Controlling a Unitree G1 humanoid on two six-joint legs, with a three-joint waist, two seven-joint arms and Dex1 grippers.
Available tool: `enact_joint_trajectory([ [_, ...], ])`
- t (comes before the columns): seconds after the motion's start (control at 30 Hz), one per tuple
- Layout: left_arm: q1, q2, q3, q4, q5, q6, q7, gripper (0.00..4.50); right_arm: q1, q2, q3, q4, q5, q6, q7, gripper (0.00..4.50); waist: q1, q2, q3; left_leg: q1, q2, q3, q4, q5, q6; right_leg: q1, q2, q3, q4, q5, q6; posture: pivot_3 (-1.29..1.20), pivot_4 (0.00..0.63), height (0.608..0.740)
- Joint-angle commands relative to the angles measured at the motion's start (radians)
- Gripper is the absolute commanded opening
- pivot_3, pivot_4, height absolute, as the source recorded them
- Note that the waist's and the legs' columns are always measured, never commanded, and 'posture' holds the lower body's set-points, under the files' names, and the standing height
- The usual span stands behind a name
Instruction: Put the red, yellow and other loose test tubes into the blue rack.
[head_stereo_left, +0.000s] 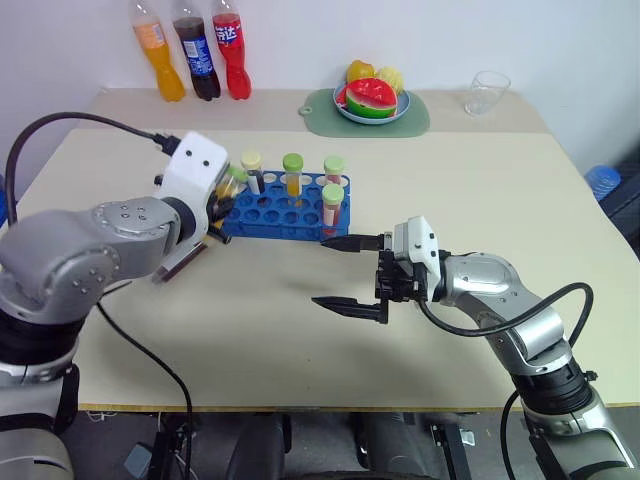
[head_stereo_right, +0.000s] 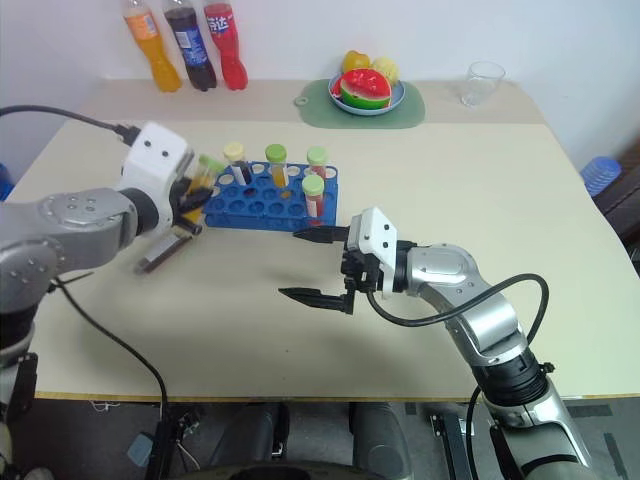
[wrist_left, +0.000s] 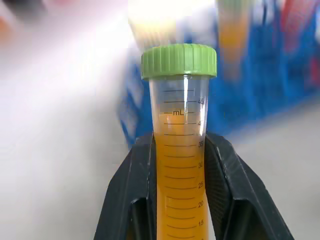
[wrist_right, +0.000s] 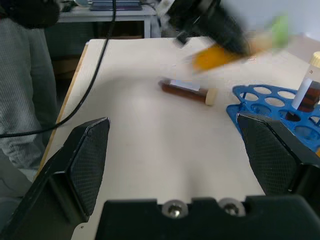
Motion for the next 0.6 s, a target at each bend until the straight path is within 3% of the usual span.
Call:
enact_joint_trajectory([
  [0.03,0.083,-0.150,0.019,-0.027,0.255,-0.433,-0.057,0.70,-0.002,0.012,-0.009,-0.022,0.012,-0.006,-0.005,4.50,0.005,-0.001,0.000,0.000,0.000,0.000,0.000,0.000,0.000,0.000,0.000,0.000,0.000,0.000,0.000,0.00,0.150,0.734],
  [0.3,0.206,-0.574,-0.034,0.281,0.592,-1.062,-0.086,0.70,0.014,0.048,0.001,-0.015,-0.005,-0.002,-0.047,4.50,0.005,-0.001,-0.001,-0.002,-0.001,0.000,0.002,-0.003,0.006,0.000,-0.001,-0.001,-0.001,0.000,0.000,0.00,0.150,0.734],
  [0.43,0.228,-0.679,-0.037,0.414,0.667,-1.263,-0.137,0.70,0.020,0.053,-0.005,-0.026,-0.004,0.004,-0.066,4.50,0.002,-0.001,-0.001,-0.002,-0.001,0.000,0.002,-0.004,0.007,0.000,-0.001,-0.001,0.000,0.000,0.000,0.00,0.150,0.734],
  [0.6,0.237,-0.745,-0.027,0.573,0.729,-1.371,-0.165,0.70,0.027,0.049,-0.014,-0.036,-0.002,0.005,-0.084,4.50,0.003,-0.001,-0.001,-0.002,-0.001,0.000,0.002,-0.004,0.007,0.000,-0.001,-0.001,0.000,0.000,0.000,0.00,0.150,0.734],
])
